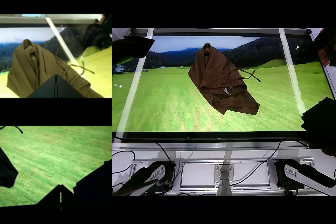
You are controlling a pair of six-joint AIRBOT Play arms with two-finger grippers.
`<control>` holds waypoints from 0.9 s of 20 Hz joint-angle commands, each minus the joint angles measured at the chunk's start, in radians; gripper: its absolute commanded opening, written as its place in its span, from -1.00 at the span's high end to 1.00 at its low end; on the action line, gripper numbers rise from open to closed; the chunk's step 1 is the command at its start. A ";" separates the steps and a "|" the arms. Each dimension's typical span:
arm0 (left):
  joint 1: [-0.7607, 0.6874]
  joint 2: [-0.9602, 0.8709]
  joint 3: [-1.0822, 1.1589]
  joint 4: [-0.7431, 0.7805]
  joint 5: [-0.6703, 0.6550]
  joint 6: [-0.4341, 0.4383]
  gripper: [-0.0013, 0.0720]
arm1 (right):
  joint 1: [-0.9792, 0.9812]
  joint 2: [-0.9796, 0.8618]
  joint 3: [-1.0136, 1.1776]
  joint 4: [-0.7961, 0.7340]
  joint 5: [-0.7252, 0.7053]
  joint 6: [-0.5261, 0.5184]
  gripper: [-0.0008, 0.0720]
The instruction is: Fold the clothes and pants, and hang the long-sleeved shirts on hangers.
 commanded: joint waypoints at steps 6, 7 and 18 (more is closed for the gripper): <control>0.000 0.000 0.000 0.000 0.000 0.000 0.86 | 0.000 0.000 0.000 0.000 0.000 0.000 0.95; 0.000 0.000 0.000 0.000 0.000 0.000 0.86 | 0.000 0.000 0.000 0.000 0.000 0.000 0.95; -0.001 -0.034 0.000 0.000 -0.009 0.000 0.86 | 0.000 0.000 0.000 0.006 -0.238 -0.282 0.95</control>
